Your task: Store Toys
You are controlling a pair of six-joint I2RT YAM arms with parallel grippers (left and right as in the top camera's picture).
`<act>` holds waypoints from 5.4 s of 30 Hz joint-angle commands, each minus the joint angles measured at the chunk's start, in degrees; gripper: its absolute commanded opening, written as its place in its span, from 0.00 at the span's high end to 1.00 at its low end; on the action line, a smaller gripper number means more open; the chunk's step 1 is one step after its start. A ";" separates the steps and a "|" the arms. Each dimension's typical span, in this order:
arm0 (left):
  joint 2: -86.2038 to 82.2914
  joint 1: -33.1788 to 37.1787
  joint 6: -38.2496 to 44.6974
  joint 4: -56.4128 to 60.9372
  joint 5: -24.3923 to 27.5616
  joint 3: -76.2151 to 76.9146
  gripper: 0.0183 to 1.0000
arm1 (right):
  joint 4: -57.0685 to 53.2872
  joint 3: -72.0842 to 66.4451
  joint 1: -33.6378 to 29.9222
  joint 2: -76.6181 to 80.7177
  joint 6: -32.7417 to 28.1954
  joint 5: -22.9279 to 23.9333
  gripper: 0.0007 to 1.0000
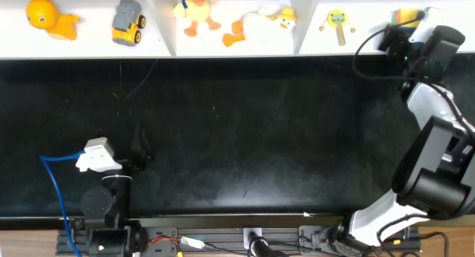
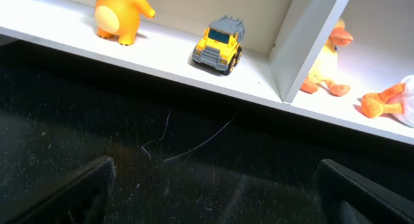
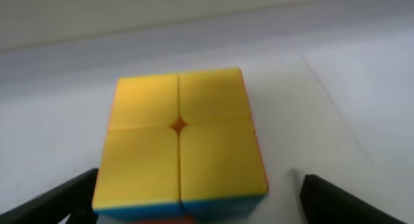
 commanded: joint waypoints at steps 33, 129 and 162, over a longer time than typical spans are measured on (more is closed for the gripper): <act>-0.57 0.04 -1.01 0.11 -0.48 -0.22 0.00 | -65.11 -0.50 15.21 -51.87 -8.52 3.52 0.00; -0.57 0.07 -1.01 0.11 -0.48 -0.22 0.00 | -13.66 -66.07 31.50 -108.39 11.39 9.49 0.00; -0.57 0.07 -1.01 0.11 -0.48 -0.22 0.00 | -13.73 -66.07 31.50 -108.32 11.39 9.49 0.01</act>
